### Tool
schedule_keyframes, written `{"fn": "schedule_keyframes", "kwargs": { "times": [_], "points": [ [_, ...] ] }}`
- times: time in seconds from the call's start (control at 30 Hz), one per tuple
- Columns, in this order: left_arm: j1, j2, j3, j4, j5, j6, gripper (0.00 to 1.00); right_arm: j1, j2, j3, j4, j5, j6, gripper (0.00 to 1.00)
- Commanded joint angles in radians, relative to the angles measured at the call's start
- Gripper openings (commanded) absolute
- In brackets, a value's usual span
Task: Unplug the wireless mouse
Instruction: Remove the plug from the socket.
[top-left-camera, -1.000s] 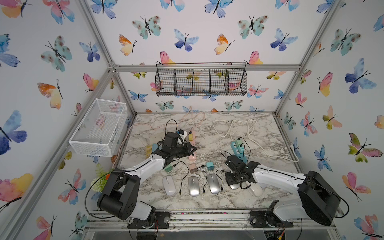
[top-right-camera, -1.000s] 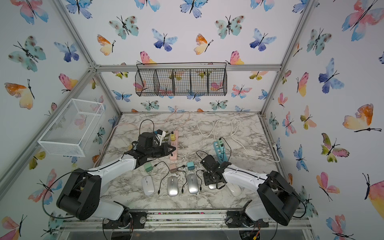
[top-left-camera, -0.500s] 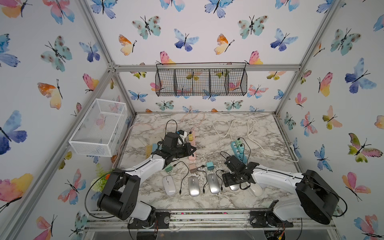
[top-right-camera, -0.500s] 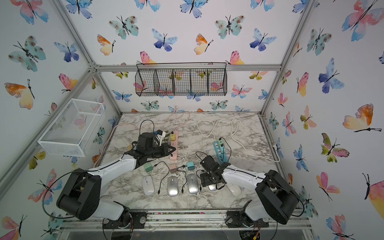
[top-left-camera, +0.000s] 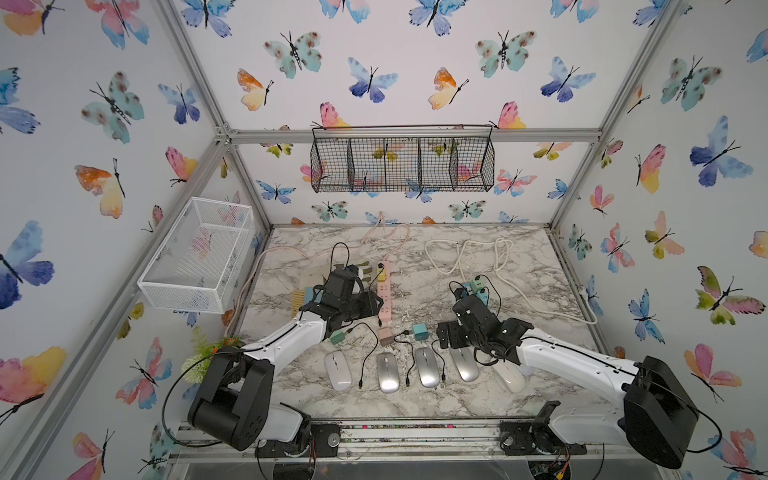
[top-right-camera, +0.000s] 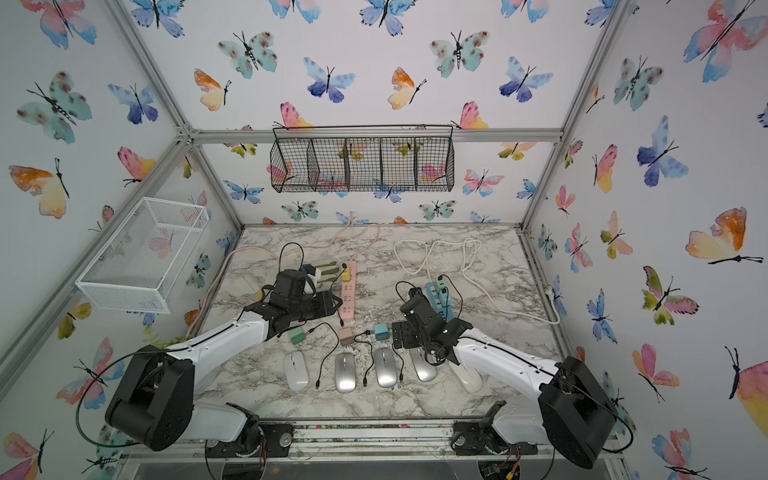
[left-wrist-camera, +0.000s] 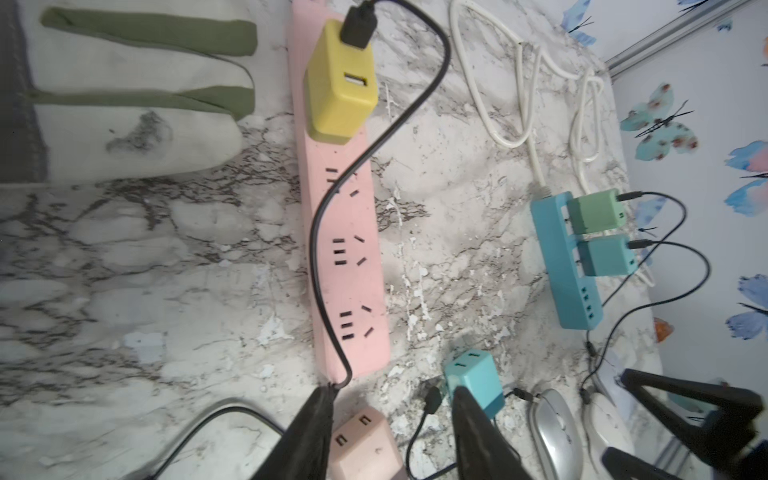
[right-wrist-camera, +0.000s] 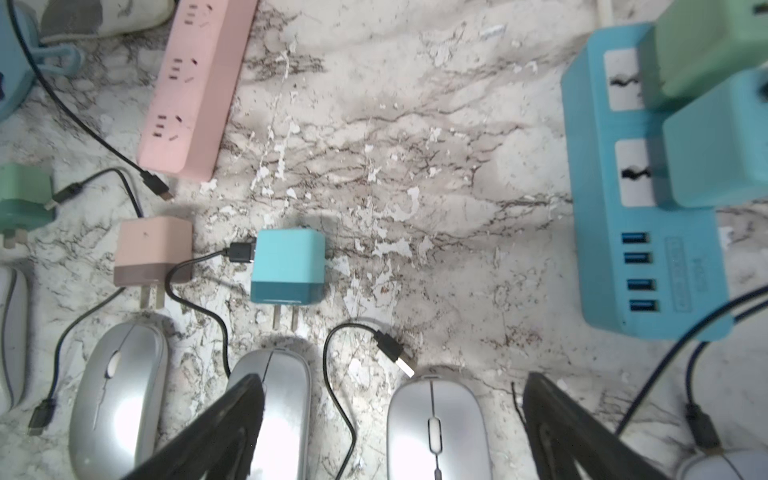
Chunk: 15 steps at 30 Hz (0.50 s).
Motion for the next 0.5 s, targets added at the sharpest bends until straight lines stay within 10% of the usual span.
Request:
{"fn": "schedule_keyframes", "kwargs": {
  "times": [0.0, 0.27, 0.47],
  "points": [
    [-0.001, 0.033, 0.09, -0.084, -0.1, 0.065, 0.56, -0.014, 0.001, 0.03, 0.054, 0.021, -0.02, 0.99],
    [-0.003, 0.195, 0.354, -0.231, -0.234, 0.152, 0.78, -0.108, -0.003, 0.04, 0.202, -0.194, -0.048, 0.98],
    [-0.007, 0.396, 0.617, -0.439, -0.296, 0.203, 0.7, -0.155, 0.016, 0.058, 0.194, -0.229, -0.06, 0.94]
  ]
}}
